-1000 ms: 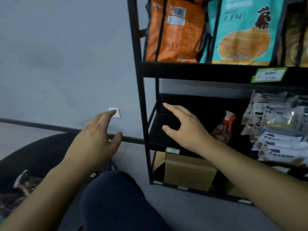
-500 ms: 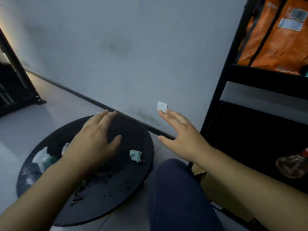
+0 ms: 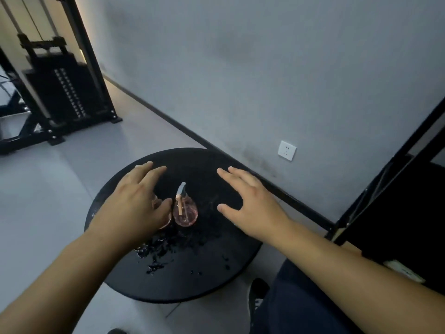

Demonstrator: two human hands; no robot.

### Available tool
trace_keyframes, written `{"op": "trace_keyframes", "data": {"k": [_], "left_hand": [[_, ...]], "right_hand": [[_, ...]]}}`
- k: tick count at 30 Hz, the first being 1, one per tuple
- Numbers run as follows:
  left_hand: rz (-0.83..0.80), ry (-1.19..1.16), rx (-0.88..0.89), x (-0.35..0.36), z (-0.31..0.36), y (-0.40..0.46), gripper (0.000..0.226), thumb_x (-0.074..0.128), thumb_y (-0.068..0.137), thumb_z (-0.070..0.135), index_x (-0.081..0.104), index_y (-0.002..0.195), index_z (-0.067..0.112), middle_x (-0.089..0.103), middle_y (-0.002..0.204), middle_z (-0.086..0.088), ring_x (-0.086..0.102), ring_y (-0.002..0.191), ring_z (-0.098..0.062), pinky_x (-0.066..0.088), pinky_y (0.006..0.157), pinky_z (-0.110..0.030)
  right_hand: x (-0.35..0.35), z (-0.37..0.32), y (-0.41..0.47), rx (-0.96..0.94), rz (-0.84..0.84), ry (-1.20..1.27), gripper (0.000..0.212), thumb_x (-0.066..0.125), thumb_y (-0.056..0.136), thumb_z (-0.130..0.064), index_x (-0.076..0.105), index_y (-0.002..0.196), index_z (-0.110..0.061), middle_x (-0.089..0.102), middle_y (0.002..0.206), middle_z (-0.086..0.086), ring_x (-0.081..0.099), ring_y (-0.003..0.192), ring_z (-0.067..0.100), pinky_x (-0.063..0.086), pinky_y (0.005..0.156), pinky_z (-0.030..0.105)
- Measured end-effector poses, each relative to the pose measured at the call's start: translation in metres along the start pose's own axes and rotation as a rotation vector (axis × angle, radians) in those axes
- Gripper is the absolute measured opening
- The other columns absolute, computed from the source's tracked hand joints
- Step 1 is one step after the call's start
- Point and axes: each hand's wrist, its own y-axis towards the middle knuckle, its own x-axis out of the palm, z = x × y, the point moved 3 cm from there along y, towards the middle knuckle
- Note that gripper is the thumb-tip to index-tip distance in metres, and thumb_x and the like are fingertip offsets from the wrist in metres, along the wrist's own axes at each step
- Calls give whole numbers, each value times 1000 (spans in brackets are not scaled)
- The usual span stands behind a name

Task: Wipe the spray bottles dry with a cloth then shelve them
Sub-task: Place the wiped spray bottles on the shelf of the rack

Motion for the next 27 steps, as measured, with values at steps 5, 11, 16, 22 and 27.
{"op": "trace_keyframes", "data": {"k": [5,11,16,22,27], "left_hand": [[5,-1,-53,14,-26,10,74,69,97,45,39,162,29,33,171,-1,31,157,-25,30,127,-44],[-9,-36,-109,36,-60,18,72,71,96,38,41,161,28,34,170,-1,30,158,-24,31,128,-46],[-45,-75,-139,51,-74,29,70,63,99,44,36,163,34,27,173,6,23,161,-18,27,128,-40],[-95,-108,-141,59,-89,34,70,59,101,47,30,164,39,24,173,11,19,161,-12,28,126,-33],[-108,-114,-136,66,-99,38,68,59,102,47,32,164,38,27,172,11,22,160,-10,28,125,-31]], "right_hand": [[36,-5,36,-51,-67,-24,76,63,94,-41,17,154,-50,16,161,-20,11,149,3,26,117,32],[86,-2,79,-109,-154,-140,77,61,96,-35,14,156,-43,18,163,-12,14,150,10,30,117,36],[126,12,112,-102,-190,-175,80,63,95,-25,15,157,-40,23,161,-10,20,149,11,34,117,36],[160,18,129,-40,-172,-139,68,58,98,-19,25,154,-41,26,160,-10,25,147,12,38,112,35],[175,13,132,-55,-113,-74,57,55,101,-20,35,151,-40,29,159,-11,30,144,11,43,108,32]]}}
